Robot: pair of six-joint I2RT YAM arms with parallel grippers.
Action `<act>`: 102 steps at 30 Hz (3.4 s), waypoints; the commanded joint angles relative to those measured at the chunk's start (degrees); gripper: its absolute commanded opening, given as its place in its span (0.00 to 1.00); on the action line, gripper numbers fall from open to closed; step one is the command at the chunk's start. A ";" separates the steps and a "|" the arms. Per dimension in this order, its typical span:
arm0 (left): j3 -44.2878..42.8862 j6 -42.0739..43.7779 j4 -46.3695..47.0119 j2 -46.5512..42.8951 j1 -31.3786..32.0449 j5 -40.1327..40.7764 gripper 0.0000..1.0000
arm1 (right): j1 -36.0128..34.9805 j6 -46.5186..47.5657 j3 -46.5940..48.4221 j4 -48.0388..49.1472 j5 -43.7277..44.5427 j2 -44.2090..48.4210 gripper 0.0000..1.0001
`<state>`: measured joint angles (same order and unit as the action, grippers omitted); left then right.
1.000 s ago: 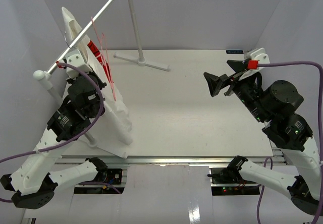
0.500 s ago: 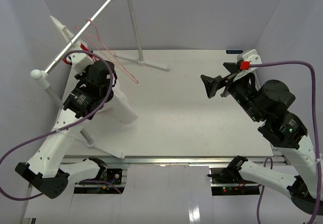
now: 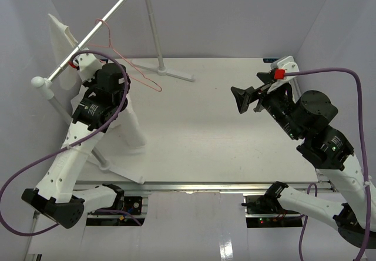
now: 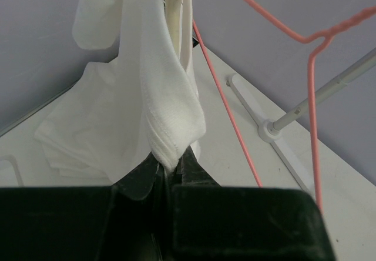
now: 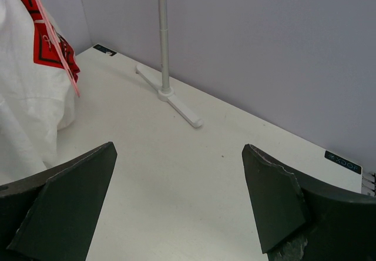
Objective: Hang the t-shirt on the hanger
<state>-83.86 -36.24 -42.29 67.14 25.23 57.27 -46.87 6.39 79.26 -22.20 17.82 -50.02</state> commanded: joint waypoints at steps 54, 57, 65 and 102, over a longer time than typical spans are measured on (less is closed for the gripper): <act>4.12 22.14 -9.96 -30.25 -1.15 -43.52 0.86 | 0.20 -3.75 -16.07 9.36 -8.11 -0.87 0.95; 10.37 20.60 -9.66 -35.57 -1.06 -40.72 0.64 | 0.20 -3.66 -16.33 9.54 -7.89 -0.78 0.95; 25.07 9.51 -7.42 -42.36 -1.07 -30.36 0.00 | 0.20 -3.49 -16.85 9.37 -7.80 -0.70 0.95; 40.62 -18.68 -5.14 -42.13 -1.02 3.34 0.00 | 0.20 -3.05 -18.40 9.14 -8.55 2.09 0.95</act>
<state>-43.41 -58.33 -52.23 22.88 24.34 56.71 -46.87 3.18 61.04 -15.22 9.85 -49.10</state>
